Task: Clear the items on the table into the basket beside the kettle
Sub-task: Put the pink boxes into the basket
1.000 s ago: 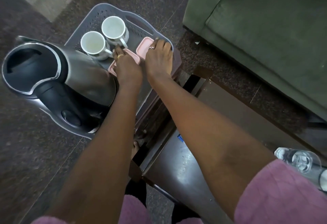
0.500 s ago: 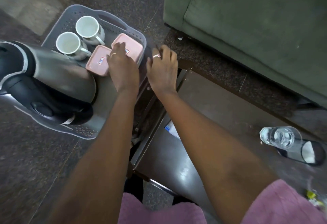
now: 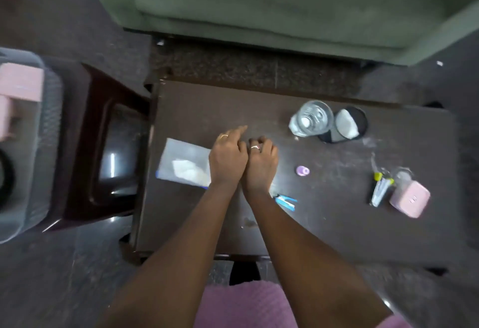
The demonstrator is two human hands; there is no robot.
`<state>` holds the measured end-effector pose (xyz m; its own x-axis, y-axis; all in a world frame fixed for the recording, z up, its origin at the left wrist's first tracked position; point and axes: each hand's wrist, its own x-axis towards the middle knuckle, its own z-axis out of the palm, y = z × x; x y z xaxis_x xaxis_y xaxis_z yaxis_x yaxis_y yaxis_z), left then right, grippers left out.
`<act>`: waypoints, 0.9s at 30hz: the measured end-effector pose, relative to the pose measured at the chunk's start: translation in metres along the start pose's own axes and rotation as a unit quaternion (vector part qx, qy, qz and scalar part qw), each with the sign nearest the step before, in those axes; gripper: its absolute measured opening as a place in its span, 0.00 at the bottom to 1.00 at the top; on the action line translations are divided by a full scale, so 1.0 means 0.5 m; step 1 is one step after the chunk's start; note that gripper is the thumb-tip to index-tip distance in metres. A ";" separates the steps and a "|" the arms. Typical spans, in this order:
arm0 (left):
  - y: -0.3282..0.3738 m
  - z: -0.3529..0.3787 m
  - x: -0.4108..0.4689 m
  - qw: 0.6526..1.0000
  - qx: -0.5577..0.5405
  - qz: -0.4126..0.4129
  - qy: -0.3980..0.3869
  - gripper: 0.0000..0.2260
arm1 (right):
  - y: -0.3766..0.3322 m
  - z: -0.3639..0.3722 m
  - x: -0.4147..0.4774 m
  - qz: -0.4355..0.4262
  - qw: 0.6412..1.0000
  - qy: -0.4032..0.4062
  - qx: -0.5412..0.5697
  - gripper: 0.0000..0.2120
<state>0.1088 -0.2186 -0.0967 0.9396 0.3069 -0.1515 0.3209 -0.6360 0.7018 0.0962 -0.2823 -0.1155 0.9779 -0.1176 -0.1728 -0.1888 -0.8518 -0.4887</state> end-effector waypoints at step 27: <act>0.381 0.585 -0.237 0.922 0.147 0.091 -0.346 0.27 | 0.724 -0.309 0.032 0.481 0.870 0.083 0.068 0.38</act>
<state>0.0931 -0.5833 -0.1487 0.7994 -0.2849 -0.5290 0.0734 -0.8276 0.5565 0.0577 -0.6714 -0.1628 0.3588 -0.8245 -0.4375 -0.9251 -0.2518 -0.2843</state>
